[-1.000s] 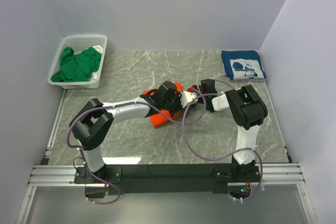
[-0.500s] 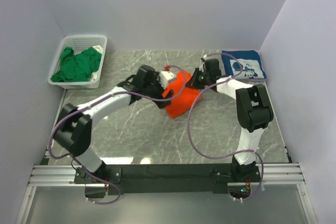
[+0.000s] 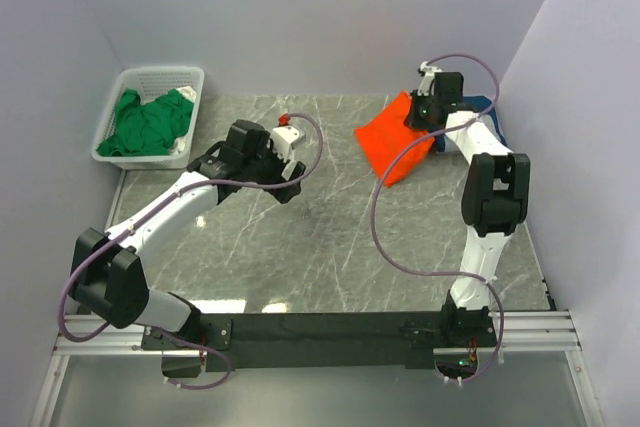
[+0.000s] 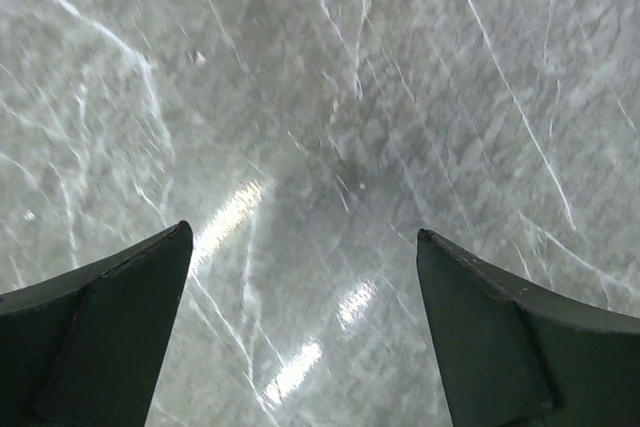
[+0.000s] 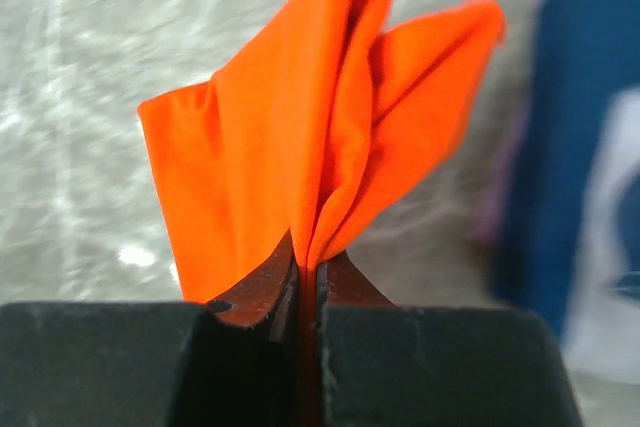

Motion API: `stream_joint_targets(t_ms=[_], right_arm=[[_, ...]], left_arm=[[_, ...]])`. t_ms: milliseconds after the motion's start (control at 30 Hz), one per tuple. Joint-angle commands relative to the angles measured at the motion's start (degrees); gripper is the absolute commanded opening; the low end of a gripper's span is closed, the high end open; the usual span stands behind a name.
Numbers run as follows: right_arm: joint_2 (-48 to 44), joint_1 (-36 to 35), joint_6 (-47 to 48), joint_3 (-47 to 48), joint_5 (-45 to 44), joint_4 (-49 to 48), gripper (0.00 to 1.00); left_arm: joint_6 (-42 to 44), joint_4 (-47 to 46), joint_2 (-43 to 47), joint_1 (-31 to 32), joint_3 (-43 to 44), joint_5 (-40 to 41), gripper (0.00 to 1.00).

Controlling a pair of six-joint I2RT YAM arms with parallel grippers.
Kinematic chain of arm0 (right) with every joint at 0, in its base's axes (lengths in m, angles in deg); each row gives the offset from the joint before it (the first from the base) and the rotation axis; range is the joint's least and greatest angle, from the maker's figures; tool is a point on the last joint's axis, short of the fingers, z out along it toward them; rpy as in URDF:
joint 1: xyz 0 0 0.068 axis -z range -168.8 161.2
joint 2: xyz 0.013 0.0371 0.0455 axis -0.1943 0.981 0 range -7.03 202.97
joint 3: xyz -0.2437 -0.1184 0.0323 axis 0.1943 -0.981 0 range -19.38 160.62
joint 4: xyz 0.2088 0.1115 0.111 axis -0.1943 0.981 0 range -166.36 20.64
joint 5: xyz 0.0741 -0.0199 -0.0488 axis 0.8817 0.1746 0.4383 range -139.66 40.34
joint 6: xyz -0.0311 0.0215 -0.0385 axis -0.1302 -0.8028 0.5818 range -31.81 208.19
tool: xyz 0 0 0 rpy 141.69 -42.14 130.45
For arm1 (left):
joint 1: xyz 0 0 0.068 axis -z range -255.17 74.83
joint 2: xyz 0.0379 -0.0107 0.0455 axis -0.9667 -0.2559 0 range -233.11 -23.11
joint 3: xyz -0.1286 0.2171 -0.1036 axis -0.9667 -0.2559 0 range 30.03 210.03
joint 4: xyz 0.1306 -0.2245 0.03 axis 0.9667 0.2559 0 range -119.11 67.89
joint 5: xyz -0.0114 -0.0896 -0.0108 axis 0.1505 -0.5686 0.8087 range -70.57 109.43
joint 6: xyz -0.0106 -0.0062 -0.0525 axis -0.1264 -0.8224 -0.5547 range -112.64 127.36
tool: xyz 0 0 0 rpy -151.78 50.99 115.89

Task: Fold and stack the t-shirts
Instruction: Neatly place the folded tshirt to the corner

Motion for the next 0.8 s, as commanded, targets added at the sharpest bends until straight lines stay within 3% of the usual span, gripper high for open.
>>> stream_joint_targets(t_ms=[0,433,767], right_arm=[[2.11,1.6,7.46,7.04,-1.62,1.95,0.0],[7.92,4.59,11.77,23.83,-5.22,5.9,0.0],[6.95,4.86,14.49,27.88,-6.8,8.01,0.0]], left_arm=[[-1.78,2.56,2.55,-0.12,-0.72,0.04,0.99],[-3.37,3.27,2.46,-0.12,-1.08,0.04,0.99],[-2.93,3.45,1.67,-0.12,-0.55,0.3,0.99]])
